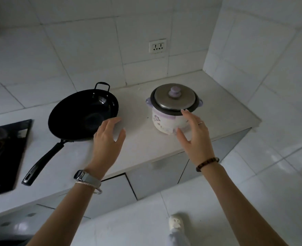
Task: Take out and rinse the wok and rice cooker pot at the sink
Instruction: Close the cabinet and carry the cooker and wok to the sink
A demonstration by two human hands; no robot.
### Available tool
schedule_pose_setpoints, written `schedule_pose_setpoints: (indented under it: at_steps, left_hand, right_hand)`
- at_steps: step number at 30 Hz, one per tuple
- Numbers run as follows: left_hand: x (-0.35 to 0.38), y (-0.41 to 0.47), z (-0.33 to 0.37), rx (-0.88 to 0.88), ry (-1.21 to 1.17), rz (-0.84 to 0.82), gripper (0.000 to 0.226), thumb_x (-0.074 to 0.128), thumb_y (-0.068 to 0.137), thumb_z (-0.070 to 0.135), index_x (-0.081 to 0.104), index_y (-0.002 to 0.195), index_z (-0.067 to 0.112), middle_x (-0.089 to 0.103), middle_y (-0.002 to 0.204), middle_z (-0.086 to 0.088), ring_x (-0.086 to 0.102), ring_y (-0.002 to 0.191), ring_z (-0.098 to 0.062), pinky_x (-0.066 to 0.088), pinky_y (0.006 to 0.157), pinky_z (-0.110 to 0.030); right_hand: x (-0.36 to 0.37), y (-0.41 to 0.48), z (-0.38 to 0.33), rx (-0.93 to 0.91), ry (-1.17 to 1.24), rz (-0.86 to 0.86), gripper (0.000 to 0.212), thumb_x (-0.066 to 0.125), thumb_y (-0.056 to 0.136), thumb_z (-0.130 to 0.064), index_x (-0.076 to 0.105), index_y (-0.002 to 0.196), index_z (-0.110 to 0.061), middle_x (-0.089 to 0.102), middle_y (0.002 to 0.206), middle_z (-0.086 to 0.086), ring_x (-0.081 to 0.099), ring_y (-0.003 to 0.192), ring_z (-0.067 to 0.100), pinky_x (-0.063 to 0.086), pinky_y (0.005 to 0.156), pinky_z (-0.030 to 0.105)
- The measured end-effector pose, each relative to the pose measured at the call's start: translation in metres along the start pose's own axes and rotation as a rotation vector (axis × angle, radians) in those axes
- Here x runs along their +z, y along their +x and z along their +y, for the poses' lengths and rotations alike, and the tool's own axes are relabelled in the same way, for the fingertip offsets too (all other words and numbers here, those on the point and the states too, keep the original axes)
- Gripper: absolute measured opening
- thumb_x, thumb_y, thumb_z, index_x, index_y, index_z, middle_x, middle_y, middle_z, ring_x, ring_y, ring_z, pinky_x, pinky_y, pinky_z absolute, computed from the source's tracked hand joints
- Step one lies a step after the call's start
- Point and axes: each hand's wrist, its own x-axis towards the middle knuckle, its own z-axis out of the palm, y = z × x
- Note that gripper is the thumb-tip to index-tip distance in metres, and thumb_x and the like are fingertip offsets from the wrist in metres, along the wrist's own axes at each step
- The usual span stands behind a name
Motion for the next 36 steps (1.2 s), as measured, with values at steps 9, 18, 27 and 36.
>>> schedule_pose_setpoints:
  at_steps: [9,18,27,36]
  left_hand:
    - [0.091,0.088,0.033,-0.065,-0.032,-0.016,0.035,0.056,0.093,0.021,0.058,0.127,0.01,0.058,0.123,-0.01,0.057,0.113,-0.029,0.043,0.1,-0.04]
    - [0.152,0.152,0.027,-0.373,-0.165,-0.098,0.036,0.05,0.099,0.024,0.052,0.132,0.009,0.057,0.129,-0.013,0.055,0.117,-0.027,0.038,0.089,-0.028]
    - [0.182,0.196,-0.009,-0.669,-0.146,-0.196,0.036,0.048,0.1,0.026,0.054,0.131,0.009,0.061,0.126,-0.014,0.057,0.115,-0.03,0.04,0.084,-0.028]
    - [0.201,0.208,-0.026,-0.686,-0.146,-0.219,0.019,0.049,0.1,0.019,0.064,0.1,0.008,0.063,0.078,-0.001,0.058,0.07,-0.01,0.044,0.073,-0.027]
  right_hand:
    - [-0.037,0.077,0.088,0.119,0.092,0.002,0.048,0.054,0.094,-0.031,0.045,0.139,-0.015,0.05,0.138,0.004,0.044,0.128,0.013,0.038,0.109,0.035]
    - [-0.03,0.141,0.151,0.472,0.252,-0.08,0.045,0.053,0.097,-0.025,0.043,0.139,-0.014,0.047,0.141,0.003,0.051,0.121,0.015,0.038,0.09,0.023]
    - [-0.002,0.182,0.207,0.941,0.438,-0.027,0.025,0.055,0.094,-0.016,0.059,0.117,-0.007,0.063,0.119,0.016,0.062,0.107,0.03,0.049,0.098,0.044]
    - [0.007,0.193,0.225,0.988,0.303,-0.143,0.029,0.057,0.094,-0.009,0.061,0.121,0.002,0.066,0.11,0.02,0.064,0.09,0.027,0.054,0.088,0.037]
